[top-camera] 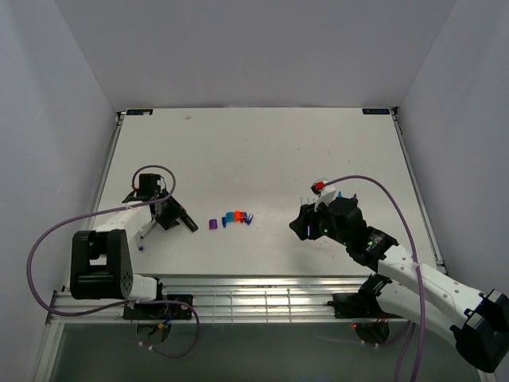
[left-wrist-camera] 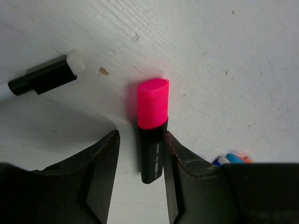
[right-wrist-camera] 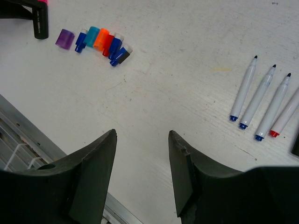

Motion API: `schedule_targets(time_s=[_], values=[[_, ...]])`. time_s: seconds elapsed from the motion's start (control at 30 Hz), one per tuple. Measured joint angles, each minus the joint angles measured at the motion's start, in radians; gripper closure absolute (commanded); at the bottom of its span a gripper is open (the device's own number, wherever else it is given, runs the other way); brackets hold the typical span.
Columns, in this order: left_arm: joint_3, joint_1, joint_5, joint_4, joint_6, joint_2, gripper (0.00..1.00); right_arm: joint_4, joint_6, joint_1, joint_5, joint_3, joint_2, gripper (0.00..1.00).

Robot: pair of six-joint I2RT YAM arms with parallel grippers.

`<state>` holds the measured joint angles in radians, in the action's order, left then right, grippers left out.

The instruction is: Open the pen caps

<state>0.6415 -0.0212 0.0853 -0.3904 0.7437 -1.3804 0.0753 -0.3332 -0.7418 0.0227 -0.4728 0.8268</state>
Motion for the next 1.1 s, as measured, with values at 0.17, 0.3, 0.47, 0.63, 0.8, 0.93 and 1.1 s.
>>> schedule_targets(time_s=[0.17, 0.3, 0.47, 0.63, 0.8, 0.93, 1.1], values=[[0.070, 0.001, -0.035, -0.028, -0.044, -0.067, 0.47, -0.020, 0.003, 0.000, 0.000, 0.011, 0.009, 0.46], [0.108, 0.001, -0.052, -0.047, -0.072, -0.101, 0.47, -0.021, 0.009, 0.000, 0.004, 0.013, 0.016, 0.46], [0.113, 0.001, -0.058, -0.047, -0.099, -0.103, 0.46, -0.024, 0.022, 0.000, 0.012, 0.013, 0.016, 0.46], [0.155, 0.002, -0.087, -0.077, -0.102, -0.140, 0.47, -0.025, 0.026, 0.000, 0.016, 0.013, 0.016, 0.46], [0.198, 0.002, -0.113, -0.105, -0.095, -0.180, 0.47, -0.027, 0.027, 0.000, 0.024, 0.024, 0.005, 0.46], [0.239, 0.002, -0.133, -0.125, -0.090, -0.217, 0.48, -0.026, 0.027, 0.000, 0.029, 0.042, -0.005, 0.46], [0.276, 0.003, -0.145, -0.158, -0.092, -0.250, 0.51, -0.026, 0.027, 0.000, 0.031, 0.044, -0.009, 0.46]])
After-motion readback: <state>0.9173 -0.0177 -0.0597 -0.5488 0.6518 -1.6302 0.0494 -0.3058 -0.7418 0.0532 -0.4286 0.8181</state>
